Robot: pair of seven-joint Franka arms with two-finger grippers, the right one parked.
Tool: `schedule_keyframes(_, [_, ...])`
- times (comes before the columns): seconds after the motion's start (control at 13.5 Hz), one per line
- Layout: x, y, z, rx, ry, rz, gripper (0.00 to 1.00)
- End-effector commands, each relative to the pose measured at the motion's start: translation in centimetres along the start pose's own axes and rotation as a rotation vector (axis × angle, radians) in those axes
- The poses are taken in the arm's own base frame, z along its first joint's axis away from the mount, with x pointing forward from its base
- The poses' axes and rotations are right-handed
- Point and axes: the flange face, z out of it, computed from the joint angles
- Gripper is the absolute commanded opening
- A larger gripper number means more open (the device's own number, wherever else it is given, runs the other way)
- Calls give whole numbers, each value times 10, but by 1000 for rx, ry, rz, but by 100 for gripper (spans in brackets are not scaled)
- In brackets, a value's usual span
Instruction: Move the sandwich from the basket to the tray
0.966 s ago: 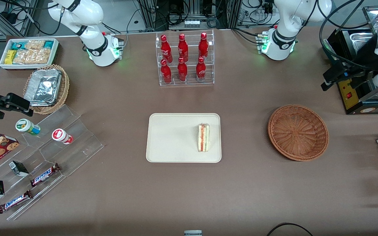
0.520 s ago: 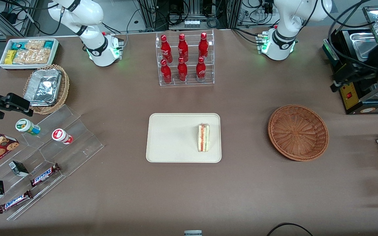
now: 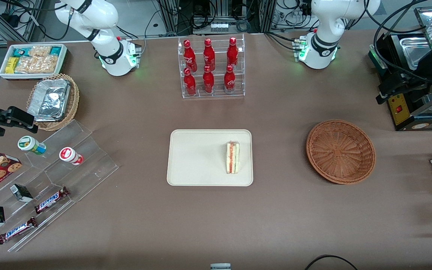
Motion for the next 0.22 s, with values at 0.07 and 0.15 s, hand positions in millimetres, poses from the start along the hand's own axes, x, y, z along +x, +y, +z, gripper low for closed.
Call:
schedule_keyframes(0.07, [-7, 15, 0, 40, -33, 42, 100])
schedule_keyframes(0.15, [-8, 17, 1, 42, -43, 45, 100])
